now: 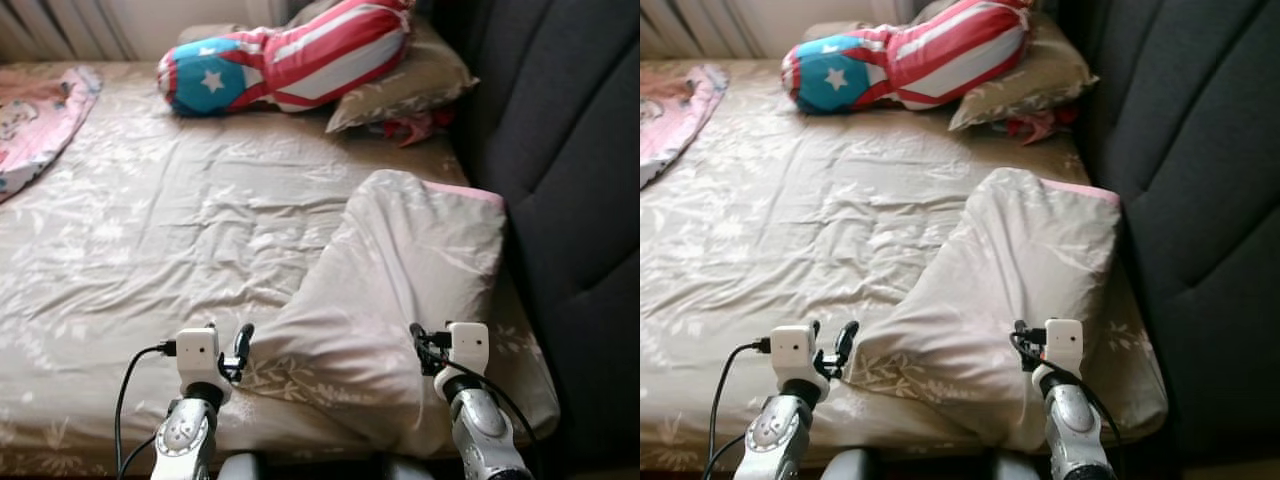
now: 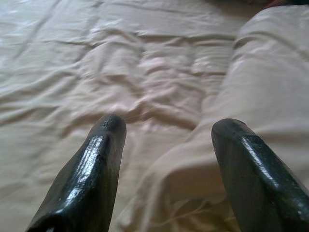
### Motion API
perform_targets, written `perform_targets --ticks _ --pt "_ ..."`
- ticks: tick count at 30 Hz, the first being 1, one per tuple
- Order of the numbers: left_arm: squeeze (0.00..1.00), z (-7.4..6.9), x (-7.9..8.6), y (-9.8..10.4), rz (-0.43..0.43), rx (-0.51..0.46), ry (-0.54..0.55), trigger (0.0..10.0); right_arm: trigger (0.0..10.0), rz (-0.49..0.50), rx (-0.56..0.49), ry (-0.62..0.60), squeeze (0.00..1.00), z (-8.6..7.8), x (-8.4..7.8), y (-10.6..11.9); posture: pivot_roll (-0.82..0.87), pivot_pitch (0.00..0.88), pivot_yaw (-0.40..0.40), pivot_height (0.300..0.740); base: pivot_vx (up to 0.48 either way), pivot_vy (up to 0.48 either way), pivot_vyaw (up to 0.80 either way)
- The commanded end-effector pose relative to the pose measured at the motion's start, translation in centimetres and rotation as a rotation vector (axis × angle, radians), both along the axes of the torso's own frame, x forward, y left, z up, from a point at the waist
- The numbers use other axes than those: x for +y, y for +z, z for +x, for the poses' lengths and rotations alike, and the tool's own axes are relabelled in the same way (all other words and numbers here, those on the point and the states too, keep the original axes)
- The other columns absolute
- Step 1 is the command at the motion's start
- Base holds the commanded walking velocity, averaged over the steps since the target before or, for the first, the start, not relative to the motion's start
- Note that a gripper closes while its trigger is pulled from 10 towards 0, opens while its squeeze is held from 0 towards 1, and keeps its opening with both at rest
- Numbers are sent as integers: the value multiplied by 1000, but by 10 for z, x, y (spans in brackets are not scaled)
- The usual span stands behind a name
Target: Clean up the room
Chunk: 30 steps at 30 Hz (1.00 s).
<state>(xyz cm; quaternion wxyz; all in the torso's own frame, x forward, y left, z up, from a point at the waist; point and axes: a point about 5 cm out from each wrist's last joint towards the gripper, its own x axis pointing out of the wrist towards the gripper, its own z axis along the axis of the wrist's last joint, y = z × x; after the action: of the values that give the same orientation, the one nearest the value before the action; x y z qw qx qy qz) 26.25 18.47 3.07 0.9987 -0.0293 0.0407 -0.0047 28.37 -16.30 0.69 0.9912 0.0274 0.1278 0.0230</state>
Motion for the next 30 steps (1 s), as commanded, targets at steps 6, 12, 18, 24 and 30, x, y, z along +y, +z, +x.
perform_targets --ticks 6,12,18,24,30 --pt "0 -7 1 -9 -6 44 7 10000 10000 -38 30 -71 1000 -11 -12 -9 -80 129 -24 655 0 0 0" --pt "0 -7 0 -10 -4 48 -1 10000 10000 -37 68 -139 1000 -16 -21 -15 -82 113 -19 655 0 0 0" --pt "0 -7 -1 -10 0 52 -14 10000 10000 59 180 -137 1000 -22 -15 -28 -82 102 -15 655 0 0 0" --pt "0 -7 -1 -10 3 55 -21 10000 10000 130 241 -147 659 -25 -13 -34 -82 98 -10 655 0 0 0" --pt "0 -7 -1 -10 6 59 -27 10000 10000 109 312 -135 0 -25 -17 -37 -76 121 -9 655 0 0 0"
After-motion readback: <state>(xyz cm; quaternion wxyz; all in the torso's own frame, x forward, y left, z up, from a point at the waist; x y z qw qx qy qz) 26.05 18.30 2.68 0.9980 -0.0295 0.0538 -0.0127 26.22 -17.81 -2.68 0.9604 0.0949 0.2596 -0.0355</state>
